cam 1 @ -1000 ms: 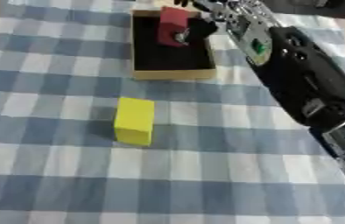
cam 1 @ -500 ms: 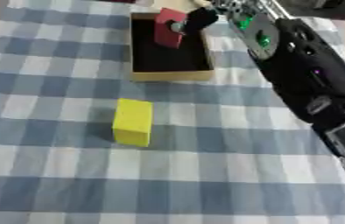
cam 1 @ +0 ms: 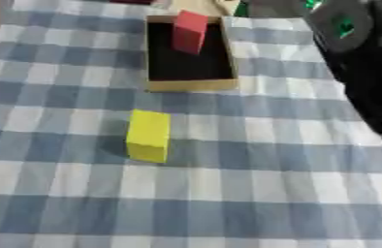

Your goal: Pick up objects on the table and place them in the box.

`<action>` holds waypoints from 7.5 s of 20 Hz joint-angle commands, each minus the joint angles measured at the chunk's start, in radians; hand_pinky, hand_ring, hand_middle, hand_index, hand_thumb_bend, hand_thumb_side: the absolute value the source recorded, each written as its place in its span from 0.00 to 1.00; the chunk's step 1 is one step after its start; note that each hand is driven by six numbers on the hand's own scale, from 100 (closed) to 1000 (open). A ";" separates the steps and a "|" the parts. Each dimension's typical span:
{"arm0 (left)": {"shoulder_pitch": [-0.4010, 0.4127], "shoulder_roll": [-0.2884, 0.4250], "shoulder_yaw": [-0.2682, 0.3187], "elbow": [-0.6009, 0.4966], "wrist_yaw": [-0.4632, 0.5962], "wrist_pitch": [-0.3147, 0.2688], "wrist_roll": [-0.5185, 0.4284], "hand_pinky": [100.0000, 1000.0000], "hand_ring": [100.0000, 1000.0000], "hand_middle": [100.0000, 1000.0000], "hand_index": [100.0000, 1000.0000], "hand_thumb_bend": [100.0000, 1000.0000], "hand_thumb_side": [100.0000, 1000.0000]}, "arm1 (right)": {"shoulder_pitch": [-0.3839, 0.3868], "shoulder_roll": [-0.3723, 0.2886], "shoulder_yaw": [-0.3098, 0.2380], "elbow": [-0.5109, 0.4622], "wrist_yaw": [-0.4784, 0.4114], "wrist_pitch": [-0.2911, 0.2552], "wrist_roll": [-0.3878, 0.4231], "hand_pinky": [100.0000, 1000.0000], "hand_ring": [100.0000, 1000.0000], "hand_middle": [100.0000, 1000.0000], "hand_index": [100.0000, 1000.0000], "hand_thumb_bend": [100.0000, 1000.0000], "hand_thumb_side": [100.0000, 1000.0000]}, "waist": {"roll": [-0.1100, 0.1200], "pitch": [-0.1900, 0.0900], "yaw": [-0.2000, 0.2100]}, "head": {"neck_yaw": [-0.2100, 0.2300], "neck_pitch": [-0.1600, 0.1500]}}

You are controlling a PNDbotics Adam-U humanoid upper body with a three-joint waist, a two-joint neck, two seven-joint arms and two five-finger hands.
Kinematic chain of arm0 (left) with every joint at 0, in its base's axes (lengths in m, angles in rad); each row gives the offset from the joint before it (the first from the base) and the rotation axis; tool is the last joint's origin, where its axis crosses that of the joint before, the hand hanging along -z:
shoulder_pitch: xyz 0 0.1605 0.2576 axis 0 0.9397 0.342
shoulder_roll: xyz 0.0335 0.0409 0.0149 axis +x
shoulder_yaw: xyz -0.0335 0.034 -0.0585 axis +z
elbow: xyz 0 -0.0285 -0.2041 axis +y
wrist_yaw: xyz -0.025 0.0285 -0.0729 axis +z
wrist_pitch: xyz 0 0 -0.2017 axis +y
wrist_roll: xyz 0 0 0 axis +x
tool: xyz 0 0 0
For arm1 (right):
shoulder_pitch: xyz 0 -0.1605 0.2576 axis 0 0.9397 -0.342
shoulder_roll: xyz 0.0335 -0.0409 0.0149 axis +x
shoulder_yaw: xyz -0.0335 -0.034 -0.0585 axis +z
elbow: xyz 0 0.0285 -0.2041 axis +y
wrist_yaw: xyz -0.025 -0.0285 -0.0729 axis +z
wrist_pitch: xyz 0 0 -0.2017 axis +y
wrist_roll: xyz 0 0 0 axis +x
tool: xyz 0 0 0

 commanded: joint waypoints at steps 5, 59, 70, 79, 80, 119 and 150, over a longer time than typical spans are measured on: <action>-0.096 0.231 -0.111 -0.017 -0.179 0.178 -0.240 0.63 0.65 0.64 0.87 0.09 0.93 | 0.126 -0.146 -0.076 -0.377 -0.163 0.080 -0.122 0.81 0.87 0.63 0.82 0.05 0.60 | 0.015 -0.023 -0.017 | 0.030 0.001; -0.463 0.227 -0.559 -0.017 -0.357 0.438 -1.144 0.74 0.79 0.79 0.92 0.36 0.65 | 0.459 -0.171 -0.252 -0.493 -0.354 -0.039 -0.591 0.80 0.83 0.60 0.78 0.12 0.71 | 0.051 -0.013 -0.073 | 0.055 -0.010; -0.484 0.207 -0.551 -0.017 -0.290 0.425 -1.307 0.75 0.80 0.80 0.94 0.38 0.66 | 0.470 -0.172 -0.261 -0.493 -0.356 -0.032 -0.603 0.80 0.82 0.60 0.78 0.12 0.71 | 0.055 -0.014 -0.074 | 0.050 -0.004; -0.495 0.190 -0.588 -0.017 -0.341 0.426 -1.280 0.76 0.80 0.80 0.94 0.34 0.65 | 0.479 -0.169 -0.262 -0.493 -0.357 -0.030 -0.603 0.80 0.82 0.60 0.78 0.12 0.71 | 0.060 -0.015 -0.071 | 0.063 0.001; -0.496 0.186 -0.591 -0.017 -0.346 0.430 -1.275 0.76 0.80 0.80 0.94 0.35 0.65 | 0.480 -0.168 -0.262 -0.493 -0.357 -0.030 -0.602 0.80 0.82 0.60 0.78 0.12 0.71 | 0.060 -0.015 -0.072 | 0.065 -0.001; -0.543 0.018 -0.644 0.367 -0.550 0.313 -1.169 0.73 0.79 0.76 0.90 0.24 0.54 | 0.477 -0.126 -0.268 -0.493 -0.360 0.002 -0.588 0.79 0.82 0.58 0.78 0.12 0.73 | 0.047 0.012 -0.100 | 0.094 -0.026; -0.693 0.087 -0.443 0.208 -0.450 0.398 -1.028 0.58 0.58 0.53 0.75 0.00 0.57 | 0.456 -0.122 -0.268 -0.493 -0.363 -0.004 -0.586 0.79 0.82 0.57 0.78 0.13 0.73 | 0.056 0.023 -0.124 | 0.109 -0.055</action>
